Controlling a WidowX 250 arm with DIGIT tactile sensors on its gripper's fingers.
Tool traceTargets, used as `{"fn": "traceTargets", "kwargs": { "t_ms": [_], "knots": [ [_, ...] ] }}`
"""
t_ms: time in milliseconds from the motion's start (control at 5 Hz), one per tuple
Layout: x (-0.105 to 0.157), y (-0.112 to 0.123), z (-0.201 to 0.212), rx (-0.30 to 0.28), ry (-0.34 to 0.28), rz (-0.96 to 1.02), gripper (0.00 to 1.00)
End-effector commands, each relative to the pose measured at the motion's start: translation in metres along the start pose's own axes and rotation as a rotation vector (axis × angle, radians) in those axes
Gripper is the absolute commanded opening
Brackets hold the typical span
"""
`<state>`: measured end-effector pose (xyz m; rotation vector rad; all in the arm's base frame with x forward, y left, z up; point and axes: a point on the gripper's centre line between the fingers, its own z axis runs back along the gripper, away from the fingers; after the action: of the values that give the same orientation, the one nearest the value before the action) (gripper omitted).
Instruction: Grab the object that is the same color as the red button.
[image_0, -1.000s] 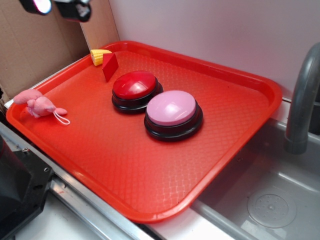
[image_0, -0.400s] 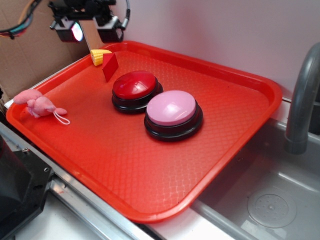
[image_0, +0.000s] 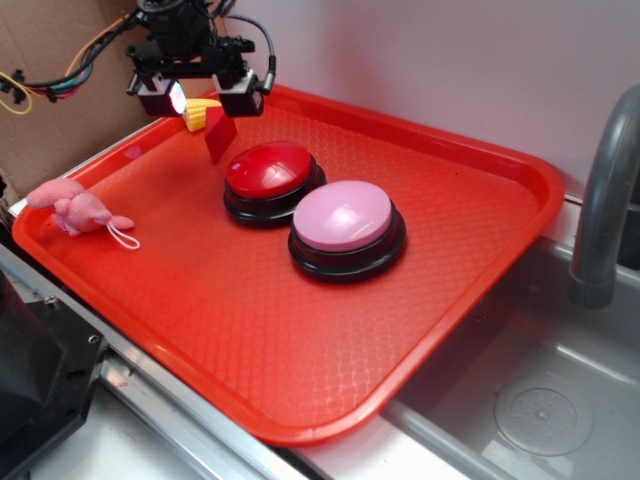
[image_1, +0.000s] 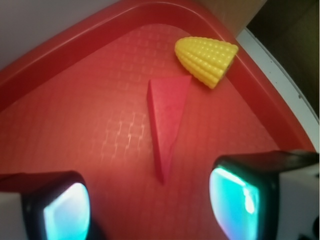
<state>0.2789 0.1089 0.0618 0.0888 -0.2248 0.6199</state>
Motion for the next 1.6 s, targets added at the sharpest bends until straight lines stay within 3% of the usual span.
{"fn": "traceTargets", "kwargs": {
  "t_ms": [0,200,400,800,1000,1200,1400],
  "knots": [
    [0.027,0.019,-0.024,-0.045,-0.028,0.061,1.00],
    [0.031,0.020,-0.032,-0.058,-0.023,0.054,1.00],
    [0.031,0.019,-0.033,-0.047,-0.020,0.067,0.05],
    [0.032,0.017,-0.025,-0.045,-0.027,-0.036,0.00],
    [0.031,0.010,-0.003,-0.042,0.019,-0.144,0.00],
    [0.023,0.002,0.030,-0.032,0.017,-0.243,0.00],
    [0.001,-0.007,0.070,-0.062,0.028,-0.316,0.00]
  ]
}}
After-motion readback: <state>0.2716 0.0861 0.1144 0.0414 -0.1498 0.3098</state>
